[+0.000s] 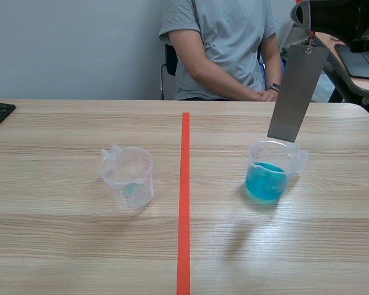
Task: Do the redox reaction experiment.
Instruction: 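Raise the plate and point at it, then put the plate into the left beaker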
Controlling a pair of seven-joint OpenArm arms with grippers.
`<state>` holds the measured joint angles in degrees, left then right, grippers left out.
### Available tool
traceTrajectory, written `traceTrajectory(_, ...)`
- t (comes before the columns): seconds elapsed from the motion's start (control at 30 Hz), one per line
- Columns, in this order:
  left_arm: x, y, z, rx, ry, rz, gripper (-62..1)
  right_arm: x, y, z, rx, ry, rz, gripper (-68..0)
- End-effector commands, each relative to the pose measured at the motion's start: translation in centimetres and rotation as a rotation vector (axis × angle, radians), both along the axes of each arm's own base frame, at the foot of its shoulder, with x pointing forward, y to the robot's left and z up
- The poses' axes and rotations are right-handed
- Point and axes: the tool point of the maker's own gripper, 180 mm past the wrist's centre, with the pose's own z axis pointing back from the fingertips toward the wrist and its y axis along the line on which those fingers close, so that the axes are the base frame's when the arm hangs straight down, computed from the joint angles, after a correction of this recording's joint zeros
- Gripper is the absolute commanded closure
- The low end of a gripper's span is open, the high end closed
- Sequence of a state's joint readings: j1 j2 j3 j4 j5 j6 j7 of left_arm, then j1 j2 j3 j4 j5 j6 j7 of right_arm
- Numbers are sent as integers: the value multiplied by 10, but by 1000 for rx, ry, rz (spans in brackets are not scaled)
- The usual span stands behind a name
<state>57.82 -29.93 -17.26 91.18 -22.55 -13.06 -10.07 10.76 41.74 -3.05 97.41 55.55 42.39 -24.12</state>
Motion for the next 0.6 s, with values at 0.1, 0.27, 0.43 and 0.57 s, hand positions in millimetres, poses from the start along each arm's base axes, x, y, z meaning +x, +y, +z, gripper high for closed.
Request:
traceTrajectory(0.1,3,-1,4,-10,-19,9,-49,2,-3,19,3,-56,0,-15)
traceTrajectory(0.27,3,-1,4,-10,-19,9,-49,2,-3,19,3,-58,0,-15)
traceTrajectory(0.43,3,-1,4,-10,-19,9,-49,2,-3,21,8,-63,2,-15)
traceTrajectory(0.57,3,-1,4,-10,-20,9,-49,2,-2,24,15,-73,4,-15)
